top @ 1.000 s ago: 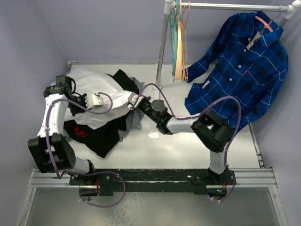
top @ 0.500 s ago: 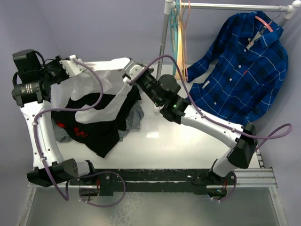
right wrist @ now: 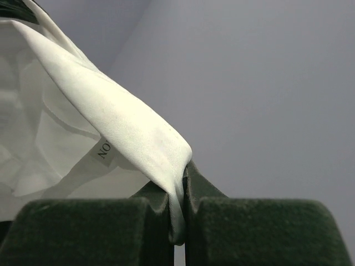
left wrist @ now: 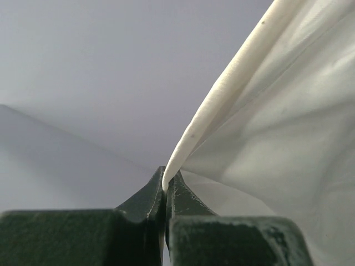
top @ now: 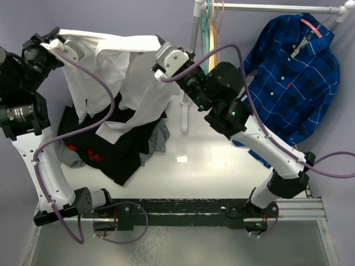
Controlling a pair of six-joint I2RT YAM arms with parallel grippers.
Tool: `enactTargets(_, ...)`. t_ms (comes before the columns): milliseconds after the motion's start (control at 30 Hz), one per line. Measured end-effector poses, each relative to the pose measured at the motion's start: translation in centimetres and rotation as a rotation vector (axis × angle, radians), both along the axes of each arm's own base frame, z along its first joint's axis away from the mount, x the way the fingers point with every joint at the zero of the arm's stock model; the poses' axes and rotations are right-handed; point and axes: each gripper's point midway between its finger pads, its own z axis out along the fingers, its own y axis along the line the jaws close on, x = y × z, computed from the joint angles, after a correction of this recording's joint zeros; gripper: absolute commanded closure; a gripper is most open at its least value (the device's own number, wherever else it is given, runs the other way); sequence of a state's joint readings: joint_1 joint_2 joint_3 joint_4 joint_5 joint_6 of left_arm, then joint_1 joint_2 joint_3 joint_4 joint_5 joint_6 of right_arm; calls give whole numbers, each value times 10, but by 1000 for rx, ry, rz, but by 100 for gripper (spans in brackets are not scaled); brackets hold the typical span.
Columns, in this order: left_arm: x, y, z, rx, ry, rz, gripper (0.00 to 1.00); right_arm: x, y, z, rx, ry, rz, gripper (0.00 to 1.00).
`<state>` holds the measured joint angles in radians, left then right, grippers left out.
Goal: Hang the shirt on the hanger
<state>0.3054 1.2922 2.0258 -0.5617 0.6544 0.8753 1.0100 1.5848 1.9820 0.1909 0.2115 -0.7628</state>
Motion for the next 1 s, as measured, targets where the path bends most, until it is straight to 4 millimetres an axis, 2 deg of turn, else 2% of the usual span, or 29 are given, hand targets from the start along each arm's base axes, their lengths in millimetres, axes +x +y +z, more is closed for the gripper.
enactTargets(200, -28, -11, 58, -24, -159, -21, 100, -38, -9, 47, 45, -52, 103, 100)
enactTargets(367, -61, -25, 97, -15, -272, -53, 100, -60, -21, 76, 101, -63, 191, 100)
enactTargets(467, -76, -33, 108, -8, -301, -73, 100, -71, -26, 83, 148, -31, 251, 100)
enactTargets(533, -82, -38, 107, -3, -292, -91, 100, -77, -29, 78, 173, 17, 291, 100)
enactTargets(567, -82, -41, 101, -1, -273, -106, 100, -81, -31, 69, 179, 57, 315, 100)
enactTargets(633, -78, -47, 82, -1, -208, -148, 100, -88, -34, 42, 187, 153, 356, 100)
enactTargets(667, -72, -51, 66, 0, -156, -180, 100, -90, -35, 28, 191, 195, 370, 100)
enactTargets(733, -62, -58, 33, -16, -52, -240, 100, -96, -34, -19, 195, 315, 408, 100)
enactTargets(800, -46, -62, -19, -55, 102, -301, 100, -97, -29, -66, 189, 419, 431, 100)
enactTargets(867, -31, -64, -69, -106, 255, -340, 100, -99, -18, -125, 180, 558, 458, 100)
enactTargets(900, -23, -66, -97, -134, 342, -353, 100, -99, -14, -148, 182, 614, 465, 100)
enactTargets(933, -12, -72, -130, -157, 441, -365, 100, -101, -8, -177, 196, 685, 488, 100)
enactTargets(967, -7, -78, -152, -166, 506, -371, 100, -102, -5, -198, 204, 742, 496, 100)
enactTargets(1000, 3, -88, -184, -164, 582, -371, 100, -105, -3, -219, 225, 798, 510, 100)
